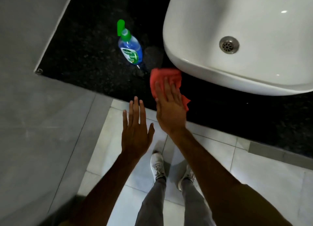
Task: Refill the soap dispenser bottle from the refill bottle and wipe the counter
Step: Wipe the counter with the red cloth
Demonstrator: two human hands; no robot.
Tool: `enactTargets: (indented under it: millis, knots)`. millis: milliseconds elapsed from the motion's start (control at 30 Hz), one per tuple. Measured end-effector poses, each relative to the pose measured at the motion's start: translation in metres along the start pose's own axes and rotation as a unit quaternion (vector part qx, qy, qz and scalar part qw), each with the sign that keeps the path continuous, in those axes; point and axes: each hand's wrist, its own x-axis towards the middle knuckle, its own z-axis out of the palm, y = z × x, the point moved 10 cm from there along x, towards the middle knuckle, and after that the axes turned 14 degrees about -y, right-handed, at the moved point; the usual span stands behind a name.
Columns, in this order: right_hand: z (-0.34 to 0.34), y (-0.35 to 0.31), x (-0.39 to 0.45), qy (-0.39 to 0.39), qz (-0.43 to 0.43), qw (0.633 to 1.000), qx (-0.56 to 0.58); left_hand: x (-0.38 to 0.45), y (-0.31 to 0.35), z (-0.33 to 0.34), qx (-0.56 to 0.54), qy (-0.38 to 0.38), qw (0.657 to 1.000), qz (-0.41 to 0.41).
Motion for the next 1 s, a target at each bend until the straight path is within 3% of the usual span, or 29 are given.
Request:
enactTargets:
  millis: [100, 267, 367, 500, 633, 733, 800, 900, 1000]
  knots:
    - [0.009, 0.009, -0.033, -0.046, -0.072, 0.996, -0.03, -0.003, -0.006, -0.001, 0.023, -0.013, 1.0, 0.01]
    - [-0.012, 0.011, -0.005, 0.02, 0.098, 0.995, 0.015, -0.003, -0.013, -0.005, 0.043, -0.015, 0.999, 0.006]
    - [-0.003, -0.04, 0.032, -0.014, 0.034, 0.999, 0.015, -0.001, -0.018, -0.006, 0.05, -0.004, 0.999, 0.011]
    - [0.025, -0.058, -0.003, -0.057, -0.103, 0.991, -0.064, -0.003, -0.025, -0.006, 0.012, 0.001, 1.0, -0.002]
    - [0.009, -0.006, -0.025, -0.028, 0.0, 0.999, -0.037, -0.006, -0.027, -0.005, 0.002, -0.001, 1.0, -0.005]
    - [-0.002, -0.019, 0.008, 0.009, 0.076, 0.997, 0.011, -0.004, -0.03, -0.005, 0.007, 0.001, 1.0, -0.001]
    - [0.005, -0.047, 0.027, -0.008, 0.051, 0.999, 0.015, -0.003, -0.03, -0.004, 0.01, 0.005, 1.0, 0.001]
    - [0.023, -0.069, 0.005, -0.044, -0.059, 0.996, -0.047, -0.005, -0.028, -0.002, -0.004, 0.0, 1.0, -0.001]
    - [0.02, -0.026, -0.034, -0.05, -0.042, 0.996, -0.054, -0.005, -0.024, -0.007, -0.029, 0.001, 1.0, -0.008]
